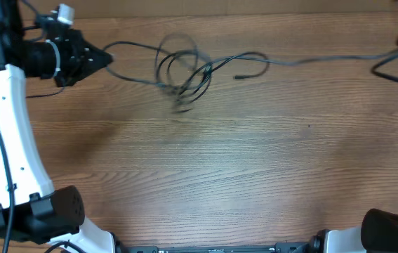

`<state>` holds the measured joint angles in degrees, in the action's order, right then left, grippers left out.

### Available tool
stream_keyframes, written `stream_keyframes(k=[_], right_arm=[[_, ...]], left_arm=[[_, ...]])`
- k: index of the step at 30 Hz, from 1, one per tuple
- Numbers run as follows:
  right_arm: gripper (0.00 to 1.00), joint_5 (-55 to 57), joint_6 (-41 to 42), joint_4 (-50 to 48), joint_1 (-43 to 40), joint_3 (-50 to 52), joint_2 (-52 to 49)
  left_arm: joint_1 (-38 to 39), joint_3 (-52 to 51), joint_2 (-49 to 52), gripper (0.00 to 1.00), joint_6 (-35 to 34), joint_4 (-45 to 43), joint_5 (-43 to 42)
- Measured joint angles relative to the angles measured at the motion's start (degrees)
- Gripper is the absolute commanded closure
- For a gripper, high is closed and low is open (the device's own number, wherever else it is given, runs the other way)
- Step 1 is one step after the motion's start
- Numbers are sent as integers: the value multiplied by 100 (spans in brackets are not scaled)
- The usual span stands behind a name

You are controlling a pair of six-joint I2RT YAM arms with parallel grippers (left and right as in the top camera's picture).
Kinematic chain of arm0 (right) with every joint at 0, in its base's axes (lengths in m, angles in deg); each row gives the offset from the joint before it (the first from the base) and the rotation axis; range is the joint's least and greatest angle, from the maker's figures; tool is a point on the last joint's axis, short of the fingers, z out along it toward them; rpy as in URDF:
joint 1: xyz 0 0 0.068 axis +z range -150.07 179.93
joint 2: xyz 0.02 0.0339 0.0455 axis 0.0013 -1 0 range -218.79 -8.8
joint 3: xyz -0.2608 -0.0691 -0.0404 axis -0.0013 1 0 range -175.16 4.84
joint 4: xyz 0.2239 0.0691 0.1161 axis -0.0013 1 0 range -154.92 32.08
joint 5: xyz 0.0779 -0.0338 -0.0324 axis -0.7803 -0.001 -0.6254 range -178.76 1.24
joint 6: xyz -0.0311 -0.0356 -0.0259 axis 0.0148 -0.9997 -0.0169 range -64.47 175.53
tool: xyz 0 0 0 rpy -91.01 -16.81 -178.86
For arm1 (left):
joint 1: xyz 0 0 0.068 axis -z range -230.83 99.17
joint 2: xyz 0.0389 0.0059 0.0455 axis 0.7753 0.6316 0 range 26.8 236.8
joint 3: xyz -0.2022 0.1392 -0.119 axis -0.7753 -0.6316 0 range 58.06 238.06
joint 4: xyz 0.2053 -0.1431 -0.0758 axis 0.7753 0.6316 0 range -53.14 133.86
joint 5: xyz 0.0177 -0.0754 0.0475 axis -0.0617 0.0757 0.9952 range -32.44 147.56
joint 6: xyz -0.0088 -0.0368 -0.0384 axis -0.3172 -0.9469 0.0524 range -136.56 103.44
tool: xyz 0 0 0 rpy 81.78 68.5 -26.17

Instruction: Untangle cables

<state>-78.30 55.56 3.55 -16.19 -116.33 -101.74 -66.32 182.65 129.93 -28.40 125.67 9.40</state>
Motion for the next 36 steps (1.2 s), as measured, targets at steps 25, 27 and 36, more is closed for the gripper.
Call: stream_keyframes(k=[25, 27, 36], right_arm=[[96, -809, 20, -721, -1368, 0, 22], [96, -1012, 68, -704, -1504, 0, 22], [96, -1989, 249, -557, -1097, 0, 22]], left_arm=[[-1985, 0, -1694, 96, -26, -219, 1530], [-2179, 2, -1797, 96, -52, -299, 1611], [-1792, 0, -1961, 96, -297, -717, 1502]])
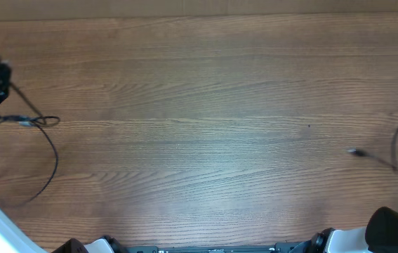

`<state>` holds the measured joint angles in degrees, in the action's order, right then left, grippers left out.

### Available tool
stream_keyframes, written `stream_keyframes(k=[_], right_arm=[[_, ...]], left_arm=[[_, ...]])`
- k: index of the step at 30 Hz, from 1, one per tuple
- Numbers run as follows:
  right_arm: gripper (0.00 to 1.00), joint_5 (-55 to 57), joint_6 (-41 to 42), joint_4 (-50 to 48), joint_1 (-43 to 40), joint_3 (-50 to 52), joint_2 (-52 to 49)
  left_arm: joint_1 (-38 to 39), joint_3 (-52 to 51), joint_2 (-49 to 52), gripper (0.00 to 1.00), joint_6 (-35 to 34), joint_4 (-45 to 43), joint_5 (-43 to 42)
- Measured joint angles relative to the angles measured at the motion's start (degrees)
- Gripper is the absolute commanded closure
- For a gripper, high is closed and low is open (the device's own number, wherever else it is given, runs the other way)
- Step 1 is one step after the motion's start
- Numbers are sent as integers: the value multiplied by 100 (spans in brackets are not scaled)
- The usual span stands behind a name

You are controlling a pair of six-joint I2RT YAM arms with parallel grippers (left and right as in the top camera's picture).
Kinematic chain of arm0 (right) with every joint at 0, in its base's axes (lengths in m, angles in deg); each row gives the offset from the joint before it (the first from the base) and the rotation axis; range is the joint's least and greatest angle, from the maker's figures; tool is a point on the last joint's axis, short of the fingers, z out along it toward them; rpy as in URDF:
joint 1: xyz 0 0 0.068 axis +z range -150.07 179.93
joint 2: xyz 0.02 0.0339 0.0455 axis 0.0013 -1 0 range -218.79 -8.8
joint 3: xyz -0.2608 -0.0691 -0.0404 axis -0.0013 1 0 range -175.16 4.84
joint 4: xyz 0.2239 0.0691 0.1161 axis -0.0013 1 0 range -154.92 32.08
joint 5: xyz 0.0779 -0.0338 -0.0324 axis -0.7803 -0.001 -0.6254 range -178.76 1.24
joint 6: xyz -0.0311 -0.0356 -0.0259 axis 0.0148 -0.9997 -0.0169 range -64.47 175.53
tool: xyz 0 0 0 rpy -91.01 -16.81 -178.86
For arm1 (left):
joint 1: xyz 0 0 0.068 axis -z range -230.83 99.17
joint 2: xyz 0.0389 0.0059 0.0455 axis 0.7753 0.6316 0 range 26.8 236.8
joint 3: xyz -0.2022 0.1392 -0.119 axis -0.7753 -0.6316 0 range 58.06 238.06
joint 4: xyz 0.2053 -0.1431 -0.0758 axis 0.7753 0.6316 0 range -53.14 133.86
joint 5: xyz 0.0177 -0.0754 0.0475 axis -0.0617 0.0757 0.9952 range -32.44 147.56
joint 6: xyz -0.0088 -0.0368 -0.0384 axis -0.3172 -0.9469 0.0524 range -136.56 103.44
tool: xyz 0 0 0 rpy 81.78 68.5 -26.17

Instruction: Untangle cables

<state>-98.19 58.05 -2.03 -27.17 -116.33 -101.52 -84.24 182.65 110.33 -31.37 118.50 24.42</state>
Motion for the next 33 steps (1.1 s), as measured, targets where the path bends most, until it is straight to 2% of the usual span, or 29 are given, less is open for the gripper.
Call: stream_keyframes(k=[11, 19, 26, 33], right_arm=[[96, -254, 46, 116, 1915, 0, 0], [96, -562, 52, -229, 3228, 0, 20], [96, -605, 50, -271, 3469, 0, 216], [96, -431, 48, -17, 3469, 0, 258]], left_arm=[[2098, 0, 2, 96, -660, -1049, -131], [2931, 0, 192, 96, -975, -1725, -177], [3598, 0, 544, 96, -960, -1915, -175], [3934, 0, 863, 96, -741, -1829, -175]])
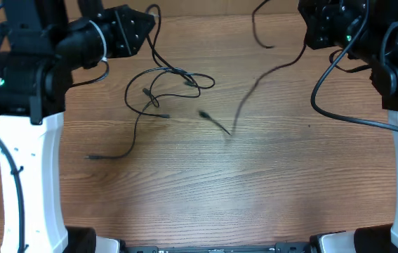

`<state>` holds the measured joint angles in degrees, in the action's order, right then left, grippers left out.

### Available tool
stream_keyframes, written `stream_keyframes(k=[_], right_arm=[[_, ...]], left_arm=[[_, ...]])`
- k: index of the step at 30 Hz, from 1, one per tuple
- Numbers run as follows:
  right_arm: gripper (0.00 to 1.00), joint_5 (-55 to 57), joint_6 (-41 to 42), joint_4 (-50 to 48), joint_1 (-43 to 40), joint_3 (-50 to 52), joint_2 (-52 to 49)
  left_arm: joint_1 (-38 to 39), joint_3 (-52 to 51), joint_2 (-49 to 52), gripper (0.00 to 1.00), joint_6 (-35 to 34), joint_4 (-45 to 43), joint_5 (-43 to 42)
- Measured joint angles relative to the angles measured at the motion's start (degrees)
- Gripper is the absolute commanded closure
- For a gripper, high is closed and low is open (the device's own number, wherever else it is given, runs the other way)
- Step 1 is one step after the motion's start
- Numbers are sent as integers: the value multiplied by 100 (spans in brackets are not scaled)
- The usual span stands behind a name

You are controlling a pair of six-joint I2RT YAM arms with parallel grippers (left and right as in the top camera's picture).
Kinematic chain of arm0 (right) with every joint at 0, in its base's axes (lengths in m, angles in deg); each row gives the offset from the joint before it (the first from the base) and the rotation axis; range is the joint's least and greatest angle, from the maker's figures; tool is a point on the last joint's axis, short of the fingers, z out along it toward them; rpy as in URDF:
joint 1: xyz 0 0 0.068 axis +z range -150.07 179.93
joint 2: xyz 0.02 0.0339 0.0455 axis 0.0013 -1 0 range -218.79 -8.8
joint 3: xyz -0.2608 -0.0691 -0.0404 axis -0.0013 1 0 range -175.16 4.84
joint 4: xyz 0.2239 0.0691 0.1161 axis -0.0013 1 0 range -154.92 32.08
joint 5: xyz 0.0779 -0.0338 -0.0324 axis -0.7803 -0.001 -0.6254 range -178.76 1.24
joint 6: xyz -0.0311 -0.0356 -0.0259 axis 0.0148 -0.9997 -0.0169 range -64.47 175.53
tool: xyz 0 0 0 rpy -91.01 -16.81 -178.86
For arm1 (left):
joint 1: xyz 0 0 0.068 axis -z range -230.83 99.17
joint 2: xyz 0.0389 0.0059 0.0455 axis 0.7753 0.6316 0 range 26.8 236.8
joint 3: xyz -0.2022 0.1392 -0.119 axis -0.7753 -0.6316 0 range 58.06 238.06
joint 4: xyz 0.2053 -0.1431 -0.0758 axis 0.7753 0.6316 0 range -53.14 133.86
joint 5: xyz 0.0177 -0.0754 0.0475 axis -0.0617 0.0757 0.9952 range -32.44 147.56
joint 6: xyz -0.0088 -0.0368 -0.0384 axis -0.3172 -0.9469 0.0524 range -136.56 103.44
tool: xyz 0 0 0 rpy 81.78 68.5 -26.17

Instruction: Untangle cables

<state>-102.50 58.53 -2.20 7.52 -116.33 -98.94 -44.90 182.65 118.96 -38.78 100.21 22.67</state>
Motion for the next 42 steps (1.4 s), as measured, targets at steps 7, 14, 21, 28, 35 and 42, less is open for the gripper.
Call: stream_keyframes(k=[7, 14, 21, 28, 35, 42], right_arm=[[0, 570, -2, 216, -4, 0, 0], [0, 446, -17, 376, -4, 0, -2], [3, -704, -1379, 511, -4, 398, -127], [8, -1353, -2728, 592, -4, 905, -479], [9, -2253, -3917, 750, -4, 1268, -494], [13, -2590, -4358, 1023, 68, 1384, -494]], left_arm=[[85, 0, 151, 96, 140, 4, 0], [85, 0, 149, 96, 7, -20, -13], [83, 0, 149, 96, -669, -555, -901], [-35, 0, 149, 96, -1696, -1062, -1954], [-339, 0, 149, 96, -2946, -2170, -2879], [-520, 0, 149, 96, -3530, -2441, -3167]])
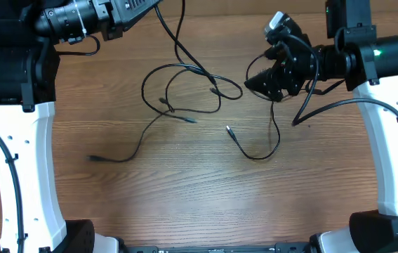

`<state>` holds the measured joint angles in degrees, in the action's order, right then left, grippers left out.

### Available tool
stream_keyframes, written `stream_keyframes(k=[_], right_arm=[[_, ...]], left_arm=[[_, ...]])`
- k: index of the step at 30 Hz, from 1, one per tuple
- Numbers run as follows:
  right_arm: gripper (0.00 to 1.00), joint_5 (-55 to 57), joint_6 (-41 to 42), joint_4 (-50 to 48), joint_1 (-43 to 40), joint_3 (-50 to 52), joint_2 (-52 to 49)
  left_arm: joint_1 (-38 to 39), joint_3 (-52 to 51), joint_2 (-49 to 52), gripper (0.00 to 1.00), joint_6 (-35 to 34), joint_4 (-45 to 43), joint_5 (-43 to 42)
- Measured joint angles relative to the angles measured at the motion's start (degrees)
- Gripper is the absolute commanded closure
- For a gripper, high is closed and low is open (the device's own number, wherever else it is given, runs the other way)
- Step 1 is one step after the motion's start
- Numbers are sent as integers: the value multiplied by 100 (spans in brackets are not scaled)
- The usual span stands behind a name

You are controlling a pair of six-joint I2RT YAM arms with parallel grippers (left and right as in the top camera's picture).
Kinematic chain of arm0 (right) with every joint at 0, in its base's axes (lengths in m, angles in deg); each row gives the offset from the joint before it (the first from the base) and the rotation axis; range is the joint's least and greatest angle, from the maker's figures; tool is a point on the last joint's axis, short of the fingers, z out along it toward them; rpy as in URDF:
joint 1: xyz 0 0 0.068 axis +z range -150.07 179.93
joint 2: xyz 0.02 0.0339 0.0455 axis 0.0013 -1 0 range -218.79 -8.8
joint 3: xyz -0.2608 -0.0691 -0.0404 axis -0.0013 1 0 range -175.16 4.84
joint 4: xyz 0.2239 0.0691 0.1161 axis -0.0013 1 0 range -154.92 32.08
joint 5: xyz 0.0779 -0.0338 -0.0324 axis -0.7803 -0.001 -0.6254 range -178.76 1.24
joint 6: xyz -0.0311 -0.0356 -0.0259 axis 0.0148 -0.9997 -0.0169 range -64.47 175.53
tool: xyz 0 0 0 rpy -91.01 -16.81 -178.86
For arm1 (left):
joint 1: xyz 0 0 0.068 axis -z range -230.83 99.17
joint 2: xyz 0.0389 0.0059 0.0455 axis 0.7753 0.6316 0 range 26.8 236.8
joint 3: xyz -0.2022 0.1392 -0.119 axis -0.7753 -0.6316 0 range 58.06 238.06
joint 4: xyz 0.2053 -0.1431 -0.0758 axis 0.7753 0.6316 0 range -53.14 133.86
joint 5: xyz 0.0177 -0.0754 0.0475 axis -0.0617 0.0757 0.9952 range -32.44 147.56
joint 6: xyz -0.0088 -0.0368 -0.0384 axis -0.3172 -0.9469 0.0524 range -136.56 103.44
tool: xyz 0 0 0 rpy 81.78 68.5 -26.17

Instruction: Untangle cables

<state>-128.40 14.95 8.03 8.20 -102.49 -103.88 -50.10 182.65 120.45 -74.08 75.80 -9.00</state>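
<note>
A thin black cable (184,88) lies in loose crossing loops at the back middle of the table. One tail runs to a plug (93,158) at the left, and a strand rises to my left gripper (142,7) at the top edge, which looks shut on it. A second black cable (274,137) hangs from my right gripper (255,81) and curves along the wood to its plug (228,129). The right gripper points left, shut on that cable, its tip just beside the right end of the loops. The two cables appear apart.
The wooden table (199,204) fills the view. The white left arm (23,154) stands along the left side and the white right arm (395,154) along the right. The right arm's own black wire (325,109) loops beside it.
My right gripper has moved from the back right down and left towards the loops, and its cable now rests in a curve on the table. My left gripper sits higher, at the top edge.
First one knot of loops lay at the back middle, stretched between both grippers. Then the cables showed apart at the far left and far right edges. Then the loops lay under my left gripper while the right cable swung. Now both lie near the middle.
</note>
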Motion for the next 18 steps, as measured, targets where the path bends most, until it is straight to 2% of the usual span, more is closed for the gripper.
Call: stream_keyframes(k=[8, 13, 14, 15, 16, 17, 18], right_arm=[[19, -168, -155, 122, 476, 2, 0], [36, -157, -267, 0, 850, 94, 0], [43, -144, -284, -33, 905, 149, 0], [60, -136, -328, -66, 942, 221, -2], [83, -142, -304, -94, 955, 289, -2], [96, -129, -313, -151, 966, 376, -2], [96, -120, -308, -177, 970, 446, -7]], left_arm=[[-24, 0, 0, 96, -4, 7, -81], [-24, 0, 0, 96, -17, 9, -181], [-24, 0, 0, 96, -26, 7, -208], [-24, 0, 0, 96, -46, 7, -227], [-24, 0, 0, 96, -46, 7, -247], [-24, 0, 0, 96, -52, 9, -262], [-24, 0, 0, 96, -61, 9, -286]])
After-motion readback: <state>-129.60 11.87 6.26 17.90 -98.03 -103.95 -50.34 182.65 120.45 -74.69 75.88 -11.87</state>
